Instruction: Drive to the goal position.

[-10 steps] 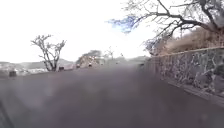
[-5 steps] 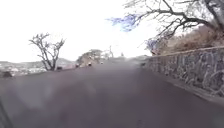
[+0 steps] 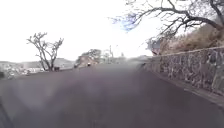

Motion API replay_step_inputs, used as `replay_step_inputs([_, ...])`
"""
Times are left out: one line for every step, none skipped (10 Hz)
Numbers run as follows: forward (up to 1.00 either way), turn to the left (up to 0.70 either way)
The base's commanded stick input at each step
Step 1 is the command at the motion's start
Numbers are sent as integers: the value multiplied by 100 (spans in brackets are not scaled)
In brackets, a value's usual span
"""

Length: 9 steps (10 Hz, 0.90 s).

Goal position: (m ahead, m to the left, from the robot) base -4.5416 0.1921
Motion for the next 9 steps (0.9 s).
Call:
replay_step_inputs([70, 0])
replay_step_inputs([70, 0])
replay_step_inputs([70, 0])
replay_step_inputs([70, 0])
replay_step_inputs([70, 0])
replay_step_inputs([70, 0])
replay_step_inputs([70, 0])
replay_step_inputs([70, 0])
replay_step_inputs([70, 0])
